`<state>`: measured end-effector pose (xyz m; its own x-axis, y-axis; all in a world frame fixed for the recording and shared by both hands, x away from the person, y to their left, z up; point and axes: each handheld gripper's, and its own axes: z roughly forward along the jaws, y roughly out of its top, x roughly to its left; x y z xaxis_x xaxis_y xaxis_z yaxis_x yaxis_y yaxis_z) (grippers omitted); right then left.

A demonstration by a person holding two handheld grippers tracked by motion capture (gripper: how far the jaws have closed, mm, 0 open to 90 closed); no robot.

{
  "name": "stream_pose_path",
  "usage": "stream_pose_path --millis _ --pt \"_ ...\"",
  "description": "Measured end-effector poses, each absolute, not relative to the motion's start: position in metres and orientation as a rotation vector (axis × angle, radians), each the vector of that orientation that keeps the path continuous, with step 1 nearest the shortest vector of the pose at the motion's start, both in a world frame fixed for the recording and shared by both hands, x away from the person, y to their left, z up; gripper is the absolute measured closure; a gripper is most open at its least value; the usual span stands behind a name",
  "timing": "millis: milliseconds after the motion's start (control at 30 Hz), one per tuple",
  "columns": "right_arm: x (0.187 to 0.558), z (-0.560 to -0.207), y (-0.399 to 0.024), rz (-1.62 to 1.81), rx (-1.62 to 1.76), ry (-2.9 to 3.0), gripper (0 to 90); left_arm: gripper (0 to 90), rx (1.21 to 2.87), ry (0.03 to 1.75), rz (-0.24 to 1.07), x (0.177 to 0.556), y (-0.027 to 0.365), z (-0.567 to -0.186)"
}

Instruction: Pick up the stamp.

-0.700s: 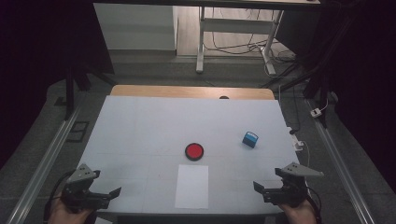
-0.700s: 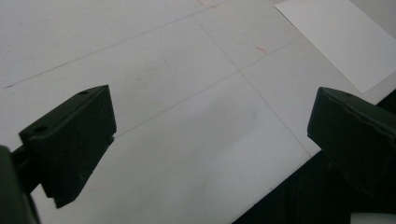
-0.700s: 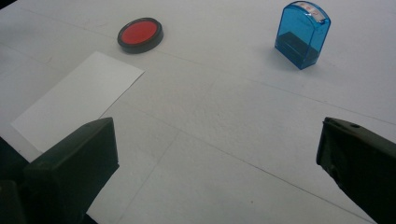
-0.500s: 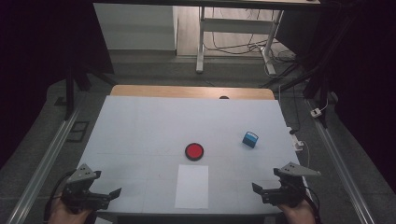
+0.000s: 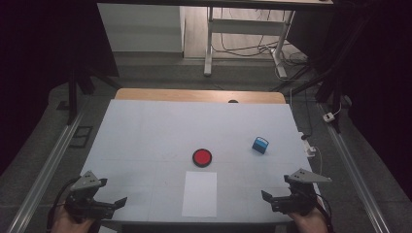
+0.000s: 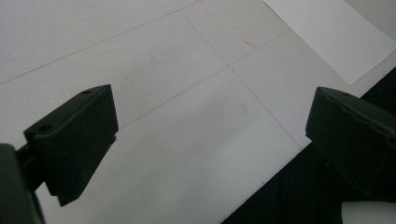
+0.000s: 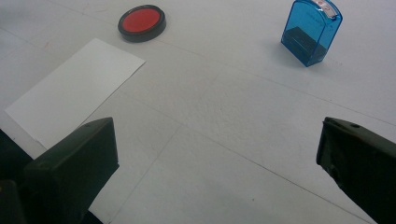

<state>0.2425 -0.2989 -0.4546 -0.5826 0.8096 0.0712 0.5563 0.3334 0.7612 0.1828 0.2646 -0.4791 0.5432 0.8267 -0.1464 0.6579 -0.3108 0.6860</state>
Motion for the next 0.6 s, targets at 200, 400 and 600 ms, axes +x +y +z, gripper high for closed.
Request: stream_pose_path --millis 200,400,600 --pt "0.2424 -0.4544 -0.2980 1.096 1.211 2.286 0.0 2.9 2.057 1.200 0.297 0.1831 0.2657 -0.4789" --pt "0.2430 -0.4545 -0.2976 1.100 1.207 2.301 0.0 2.9 2.054 1.194 0.289 0.1830 0.2660 -0.4788" --pt "0.2443 -0.4511 -0.2974 1.113 1.191 2.284 0.0 2.9 2.053 1.191 0.290 0.1825 0.2663 -0.4786"
